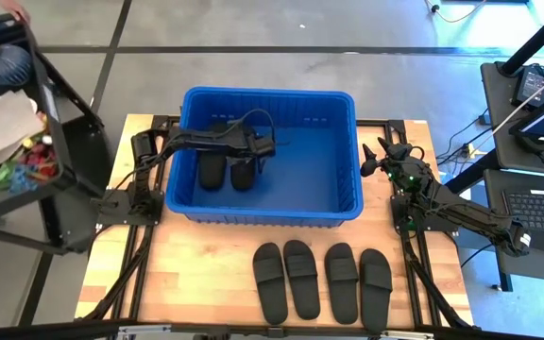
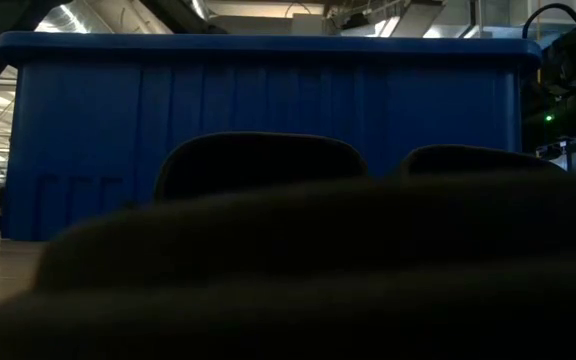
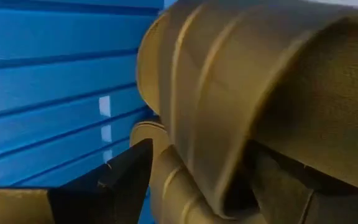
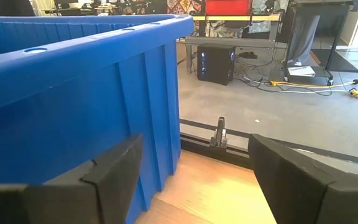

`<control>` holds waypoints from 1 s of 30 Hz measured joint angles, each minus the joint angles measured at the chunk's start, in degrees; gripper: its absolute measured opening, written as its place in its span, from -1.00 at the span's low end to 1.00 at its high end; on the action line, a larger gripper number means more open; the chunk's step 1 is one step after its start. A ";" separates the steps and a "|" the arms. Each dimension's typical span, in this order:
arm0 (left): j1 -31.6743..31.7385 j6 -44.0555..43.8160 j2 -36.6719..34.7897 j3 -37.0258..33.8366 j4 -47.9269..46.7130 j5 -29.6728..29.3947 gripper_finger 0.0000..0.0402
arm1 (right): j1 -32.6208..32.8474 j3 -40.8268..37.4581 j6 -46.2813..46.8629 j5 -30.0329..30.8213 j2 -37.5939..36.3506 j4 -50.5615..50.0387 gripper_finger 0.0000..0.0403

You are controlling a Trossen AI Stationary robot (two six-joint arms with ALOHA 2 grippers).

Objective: Pick and place slides into bin
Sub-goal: Put the black slide into the blue bin

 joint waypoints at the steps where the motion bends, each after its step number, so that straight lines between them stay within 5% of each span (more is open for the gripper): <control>1: -0.27 -0.30 -0.01 0.00 -0.07 0.28 0.23 | 0.00 0.00 0.00 0.00 0.00 0.01 0.46; 11: -3.74 -0.92 -0.03 0.02 -0.35 -1.39 0.24 | 0.00 0.00 0.00 0.00 0.00 0.02 0.46; 24: -7.90 -15.10 -6.24 0.60 -4.18 -1.10 0.24 | 0.00 0.00 0.00 -0.01 -0.01 0.02 0.46; 30: -9.54 -24.77 -16.88 2.73 -3.47 8.78 0.24 | -0.02 0.00 0.00 -0.06 -0.02 0.02 0.46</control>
